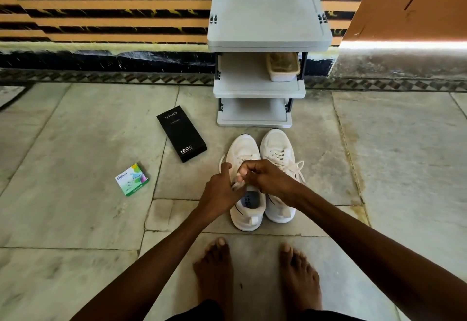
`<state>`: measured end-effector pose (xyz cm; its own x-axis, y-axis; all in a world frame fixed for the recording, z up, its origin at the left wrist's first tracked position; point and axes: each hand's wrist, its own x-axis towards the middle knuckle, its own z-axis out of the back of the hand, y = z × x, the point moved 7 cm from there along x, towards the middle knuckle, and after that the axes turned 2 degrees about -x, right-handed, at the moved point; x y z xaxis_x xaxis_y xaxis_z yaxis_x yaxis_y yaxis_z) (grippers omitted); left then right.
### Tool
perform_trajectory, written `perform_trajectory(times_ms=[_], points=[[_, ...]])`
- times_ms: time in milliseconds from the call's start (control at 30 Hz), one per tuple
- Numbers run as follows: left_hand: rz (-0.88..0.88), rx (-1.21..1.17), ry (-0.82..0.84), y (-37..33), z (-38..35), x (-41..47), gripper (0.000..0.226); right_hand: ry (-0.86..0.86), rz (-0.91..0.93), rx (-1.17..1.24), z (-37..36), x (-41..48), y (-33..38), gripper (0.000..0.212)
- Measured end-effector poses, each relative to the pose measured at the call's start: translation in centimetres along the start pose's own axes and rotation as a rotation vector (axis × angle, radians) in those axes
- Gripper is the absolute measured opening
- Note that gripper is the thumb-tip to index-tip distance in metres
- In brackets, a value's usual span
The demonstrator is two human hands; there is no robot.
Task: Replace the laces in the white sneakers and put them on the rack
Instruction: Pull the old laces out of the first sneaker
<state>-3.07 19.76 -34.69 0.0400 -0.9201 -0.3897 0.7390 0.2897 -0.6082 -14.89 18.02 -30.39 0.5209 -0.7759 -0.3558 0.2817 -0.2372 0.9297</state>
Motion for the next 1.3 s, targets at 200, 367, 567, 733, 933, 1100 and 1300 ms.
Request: perform_trajectory(times_ms=[200,367,567,733,933,1100,1300], points=[[0.001,-0.033,-0.037,0.6,0.5,-0.1,0.078,-0.030,-0.005,0.207,1.5,0.2,1.4,0.032],[-0.027,0.062,-0.034,-0.1,0.2,0.1,0.058,-0.324,-0.194,-0.112,3.8,-0.2,-1.0,0.025],[-0.073,0.133,0.007,-0.5,0.4,0.4,0.047,-0.342,-0.081,-0.721,4.2,-0.8,-3.1,0.039],[-0.070,0.155,0.057,-0.1,0.3,1.0,0.050,-0.311,-0.072,-0.792,4.4,-1.1,-3.6,0.042],[-0.068,0.176,0.054,0.3,0.5,1.4,0.052,-0.256,-0.070,-0.791,4.6,-0.7,-3.8,0.038],[-0.079,0.239,0.049,-0.2,0.4,1.5,0.054,-0.214,-0.111,-0.831,4.6,-0.9,-3.9,0.041],[-0.076,0.255,0.062,-0.4,0.5,1.8,0.056,-0.205,-0.150,-0.943,4.5,-1.0,-3.6,0.043]])
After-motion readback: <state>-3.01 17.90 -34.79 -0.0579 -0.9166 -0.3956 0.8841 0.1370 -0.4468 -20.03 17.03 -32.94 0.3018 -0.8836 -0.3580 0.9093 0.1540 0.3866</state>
